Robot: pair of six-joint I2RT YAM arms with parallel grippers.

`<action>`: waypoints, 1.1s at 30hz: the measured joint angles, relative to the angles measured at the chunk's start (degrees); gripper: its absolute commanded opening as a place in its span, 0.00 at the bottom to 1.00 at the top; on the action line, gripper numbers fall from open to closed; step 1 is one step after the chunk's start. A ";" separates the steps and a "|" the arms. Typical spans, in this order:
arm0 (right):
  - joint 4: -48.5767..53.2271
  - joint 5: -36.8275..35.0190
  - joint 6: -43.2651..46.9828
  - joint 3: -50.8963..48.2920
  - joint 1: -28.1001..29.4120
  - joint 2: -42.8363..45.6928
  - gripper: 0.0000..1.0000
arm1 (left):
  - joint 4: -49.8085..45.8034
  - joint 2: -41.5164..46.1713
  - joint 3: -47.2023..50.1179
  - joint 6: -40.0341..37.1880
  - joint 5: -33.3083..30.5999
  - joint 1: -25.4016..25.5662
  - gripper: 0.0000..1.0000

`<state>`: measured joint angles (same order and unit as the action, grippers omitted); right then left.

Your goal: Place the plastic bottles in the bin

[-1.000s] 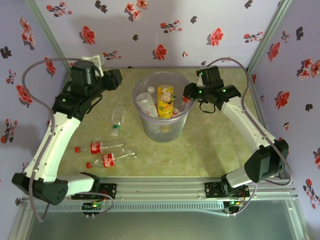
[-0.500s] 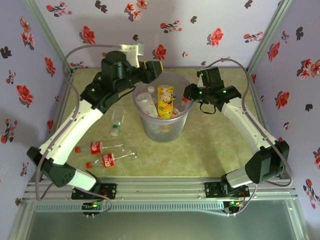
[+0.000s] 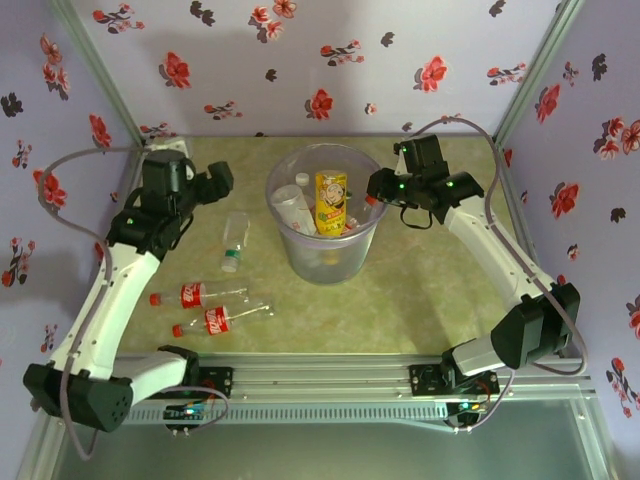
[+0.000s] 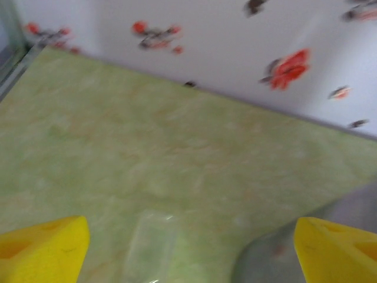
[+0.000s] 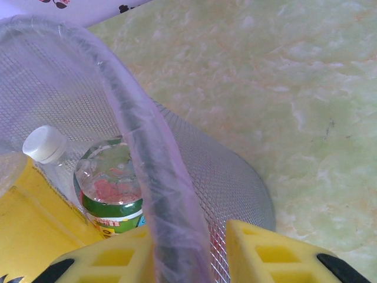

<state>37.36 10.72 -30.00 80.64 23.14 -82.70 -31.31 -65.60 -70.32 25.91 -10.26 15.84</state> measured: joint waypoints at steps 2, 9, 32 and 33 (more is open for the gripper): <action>0.02 -0.02 0.00 -0.02 0.00 0.00 0.35 | 0.00 -3.28 2.58 0.17 1.25 -2.14 1.00; 0.17 -0.04 0.00 -0.13 0.00 0.00 0.35 | 1.44 -22.27 4.37 -1.29 5.68 -2.89 1.00; 0.20 -0.07 0.00 -0.15 -0.33 0.00 0.35 | 0.13 -43.21 -2.45 -6.71 3.30 -0.35 0.63; 0.20 -0.07 0.00 -0.15 -0.37 0.00 0.35 | -0.04 -43.19 -2.97 -6.64 3.30 -0.35 0.61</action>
<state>37.56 10.66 -30.00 80.49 22.76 -82.70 -31.35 -108.79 -73.30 19.27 -6.96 15.49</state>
